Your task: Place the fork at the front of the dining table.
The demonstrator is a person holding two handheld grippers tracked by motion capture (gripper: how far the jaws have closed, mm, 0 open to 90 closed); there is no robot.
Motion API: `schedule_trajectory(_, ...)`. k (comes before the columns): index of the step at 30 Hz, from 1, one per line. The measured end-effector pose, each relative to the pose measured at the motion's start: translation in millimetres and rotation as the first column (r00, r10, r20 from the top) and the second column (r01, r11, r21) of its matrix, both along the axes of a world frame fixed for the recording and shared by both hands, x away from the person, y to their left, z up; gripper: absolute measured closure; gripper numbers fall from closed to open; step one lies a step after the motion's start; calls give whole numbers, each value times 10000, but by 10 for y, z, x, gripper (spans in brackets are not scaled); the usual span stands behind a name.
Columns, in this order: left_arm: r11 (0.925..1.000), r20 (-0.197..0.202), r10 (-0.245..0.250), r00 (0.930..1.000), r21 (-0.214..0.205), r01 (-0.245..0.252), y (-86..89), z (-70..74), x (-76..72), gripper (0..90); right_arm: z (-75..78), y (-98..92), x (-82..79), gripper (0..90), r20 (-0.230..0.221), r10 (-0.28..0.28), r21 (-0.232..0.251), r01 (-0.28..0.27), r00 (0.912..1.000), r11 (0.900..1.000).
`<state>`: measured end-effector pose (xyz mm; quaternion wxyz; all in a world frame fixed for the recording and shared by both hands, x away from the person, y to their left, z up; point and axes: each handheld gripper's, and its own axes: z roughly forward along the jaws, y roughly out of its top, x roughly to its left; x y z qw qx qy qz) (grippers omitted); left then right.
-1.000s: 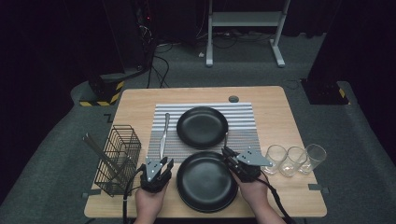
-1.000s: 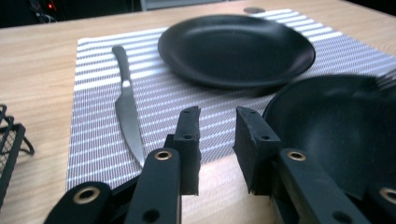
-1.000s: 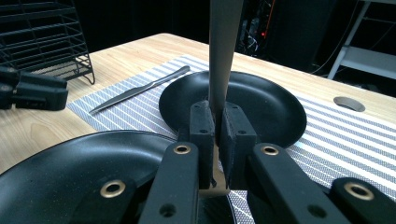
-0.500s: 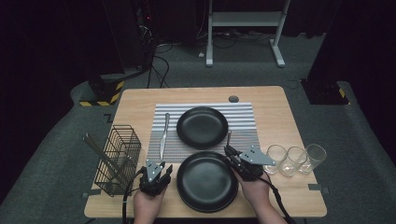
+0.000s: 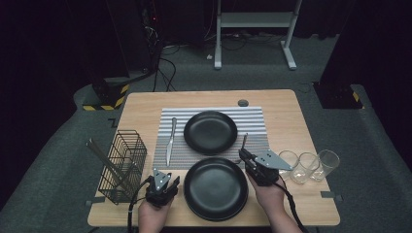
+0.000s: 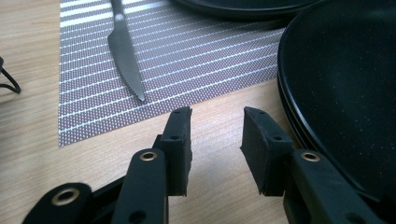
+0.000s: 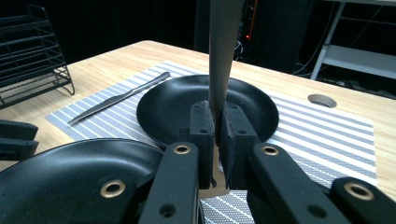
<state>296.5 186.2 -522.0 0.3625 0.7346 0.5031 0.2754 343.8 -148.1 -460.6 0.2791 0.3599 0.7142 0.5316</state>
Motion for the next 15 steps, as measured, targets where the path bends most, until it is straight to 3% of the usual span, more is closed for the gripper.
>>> schedule_trajectory(15,9998,-414,-133,9991,149,139,11,-51,-3,577,-23,-100,49,842,-61,-397,11,397,9992,9992)
